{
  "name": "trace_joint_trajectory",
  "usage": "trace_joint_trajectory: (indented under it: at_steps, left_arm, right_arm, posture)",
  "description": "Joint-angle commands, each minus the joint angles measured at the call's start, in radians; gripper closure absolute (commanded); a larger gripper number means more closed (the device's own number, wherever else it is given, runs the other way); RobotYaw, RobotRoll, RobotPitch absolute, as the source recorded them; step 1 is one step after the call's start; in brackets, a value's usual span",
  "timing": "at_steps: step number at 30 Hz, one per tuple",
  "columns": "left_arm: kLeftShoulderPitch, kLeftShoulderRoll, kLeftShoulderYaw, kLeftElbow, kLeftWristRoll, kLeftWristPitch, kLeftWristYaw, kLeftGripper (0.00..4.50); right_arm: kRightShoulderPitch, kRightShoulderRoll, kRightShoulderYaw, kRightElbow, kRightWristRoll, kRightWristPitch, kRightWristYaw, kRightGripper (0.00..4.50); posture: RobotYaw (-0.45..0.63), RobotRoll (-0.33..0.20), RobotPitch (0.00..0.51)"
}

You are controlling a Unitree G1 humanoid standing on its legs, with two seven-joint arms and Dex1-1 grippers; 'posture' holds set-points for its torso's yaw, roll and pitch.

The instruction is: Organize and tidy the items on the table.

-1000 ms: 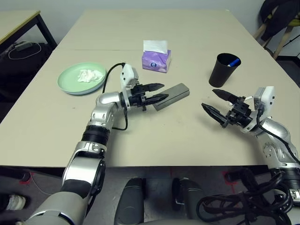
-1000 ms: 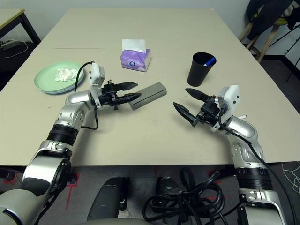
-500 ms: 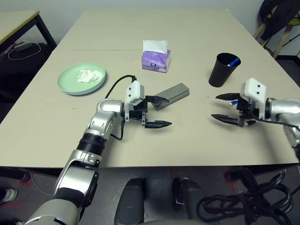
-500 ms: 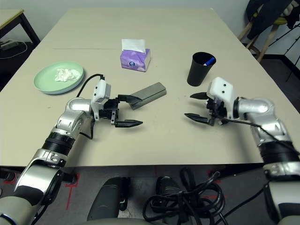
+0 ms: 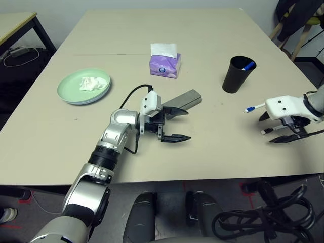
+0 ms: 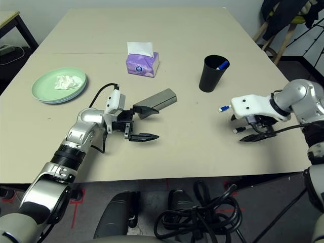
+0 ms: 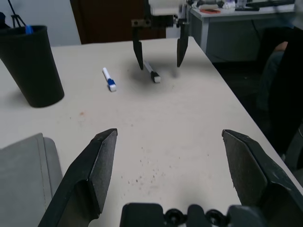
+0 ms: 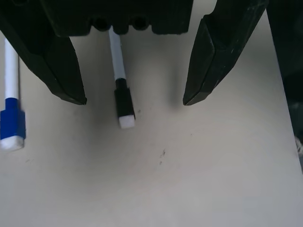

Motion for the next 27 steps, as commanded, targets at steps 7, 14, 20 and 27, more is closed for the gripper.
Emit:
trace_joint_trajectory:
  at_steps: [7, 14, 20, 27]
  left_arm:
    - [0.060, -0.001, 0.007, -0.086, -0.010, 0.047, 0.062, 0.01]
    - [0.079, 0.011, 0.012, -0.123, -0.013, 0.064, 0.088, 0.01]
    - [0.086, 0.017, 0.013, -0.139, -0.014, 0.072, 0.098, 0.00]
    - [0.085, 0.017, 0.009, -0.139, -0.013, 0.076, 0.103, 0.00]
  right_arm:
    - [-0.091, 0.045, 0.073, 0.133, -0.132, -0.182, -0.075, 0.00]
    - [-0.127, 0.065, 0.112, 0.203, -0.200, -0.257, -0.130, 0.00]
    - [-0.123, 0.078, 0.113, 0.226, -0.227, -0.275, -0.172, 0.18]
    - [-0.107, 0.100, 0.115, 0.236, -0.236, -0.276, -0.170, 2.48]
  posture:
    - [0.09, 0.000, 0.151]
    - [0.12, 0.000, 0.153]
    - [0.12, 0.000, 0.154]
    - [0.12, 0.000, 0.152]
